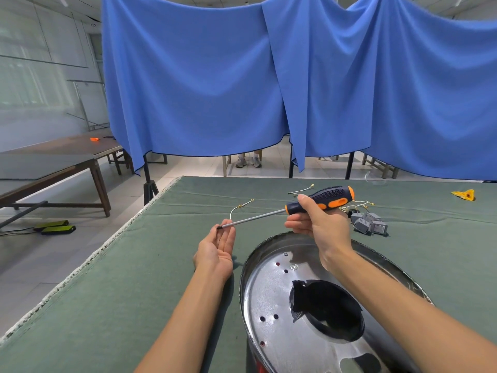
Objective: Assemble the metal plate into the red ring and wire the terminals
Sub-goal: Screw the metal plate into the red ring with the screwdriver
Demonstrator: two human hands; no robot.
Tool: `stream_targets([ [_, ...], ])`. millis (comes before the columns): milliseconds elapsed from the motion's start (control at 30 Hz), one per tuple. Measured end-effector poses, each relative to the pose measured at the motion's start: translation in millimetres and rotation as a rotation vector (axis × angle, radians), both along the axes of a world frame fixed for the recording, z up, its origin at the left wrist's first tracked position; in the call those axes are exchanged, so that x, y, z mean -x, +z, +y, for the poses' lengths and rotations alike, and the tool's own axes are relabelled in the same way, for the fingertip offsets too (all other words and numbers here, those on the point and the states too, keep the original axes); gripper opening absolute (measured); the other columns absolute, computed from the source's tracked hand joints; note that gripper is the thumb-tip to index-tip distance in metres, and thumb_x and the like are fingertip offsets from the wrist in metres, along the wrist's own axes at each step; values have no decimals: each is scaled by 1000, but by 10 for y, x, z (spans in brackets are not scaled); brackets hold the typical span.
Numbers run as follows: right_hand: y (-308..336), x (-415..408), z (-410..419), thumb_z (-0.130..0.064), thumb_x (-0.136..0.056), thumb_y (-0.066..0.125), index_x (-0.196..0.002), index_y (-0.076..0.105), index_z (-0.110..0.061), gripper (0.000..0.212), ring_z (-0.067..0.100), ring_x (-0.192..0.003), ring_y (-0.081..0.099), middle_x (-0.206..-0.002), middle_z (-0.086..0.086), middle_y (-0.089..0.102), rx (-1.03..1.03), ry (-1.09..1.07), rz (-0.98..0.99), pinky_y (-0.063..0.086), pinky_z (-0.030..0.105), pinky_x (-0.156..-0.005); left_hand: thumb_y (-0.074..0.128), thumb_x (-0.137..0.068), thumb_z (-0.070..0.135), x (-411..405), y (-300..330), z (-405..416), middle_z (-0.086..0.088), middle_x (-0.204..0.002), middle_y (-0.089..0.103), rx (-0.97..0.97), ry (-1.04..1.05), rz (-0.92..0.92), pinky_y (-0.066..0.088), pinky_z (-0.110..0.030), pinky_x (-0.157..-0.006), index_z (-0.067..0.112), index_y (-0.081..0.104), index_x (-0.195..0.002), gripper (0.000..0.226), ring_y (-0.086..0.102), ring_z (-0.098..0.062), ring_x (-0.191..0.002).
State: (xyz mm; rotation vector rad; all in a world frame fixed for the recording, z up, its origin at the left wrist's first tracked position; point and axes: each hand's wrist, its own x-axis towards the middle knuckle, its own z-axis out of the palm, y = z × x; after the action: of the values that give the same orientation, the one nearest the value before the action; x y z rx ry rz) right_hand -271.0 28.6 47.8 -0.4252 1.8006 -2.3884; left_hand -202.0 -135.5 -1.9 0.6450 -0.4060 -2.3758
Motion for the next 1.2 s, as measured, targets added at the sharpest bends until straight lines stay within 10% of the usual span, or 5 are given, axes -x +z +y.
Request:
stream_targets([
  [200, 19, 6, -12, -26, -86, 68, -80, 70, -5, 22, 20, -53, 69, -61, 8, 71, -36, 28, -15, 54, 23, -49, 38, -102, 16, -52, 170, 108, -28, -129, 53, 71, -94, -127, 48, -47, -89, -10, 45, -119, 32, 57, -40, -115],
  [433, 131, 14, 17, -26, -86, 67, -75, 69, -7, 22, 18, -53, 69, -58, 7, 70, 6, 30, -48, 54, 22, -50, 53, -92, 11, -589, 426, 443, -10, -90, 68, 870, -276, -584, 42, -17, -37, 4, 63, -99, 15, 61, -16, -63],
  [633, 324, -25, 96, -24, -85, 67, -80, 67, -5, 20, 15, -49, 67, -56, 4, 69, 54, 28, -59, 53, 21, -47, 56, -85, 16, -974, 546, 634, -8, -78, 57, 1352, -592, -898, 53, -27, -45, 5, 63, -85, 13, 58, -15, -55],
  [933, 550, -84, 545, -28, -85, 66, -75, 70, -10, 21, 22, -58, 70, -66, 8, 72, 84, 0, 86, 55, 24, -53, 41, -82, -4, -757, 694, 599, 2, -54, 67, 1551, -751, -992, 56, -30, -45, 9, 64, -89, 27, 66, -12, -50],
  [1200, 612, 39, 782, -29, -85, 66, -76, 69, -9, 22, 21, -51, 67, -64, 6, 72, 135, -129, 225, 48, 21, -44, 59, -92, 13, -165, 849, 398, -6, -112, 66, 1729, -670, -796, 47, -27, -80, 19, 66, -117, 27, 61, -18, -96],
])
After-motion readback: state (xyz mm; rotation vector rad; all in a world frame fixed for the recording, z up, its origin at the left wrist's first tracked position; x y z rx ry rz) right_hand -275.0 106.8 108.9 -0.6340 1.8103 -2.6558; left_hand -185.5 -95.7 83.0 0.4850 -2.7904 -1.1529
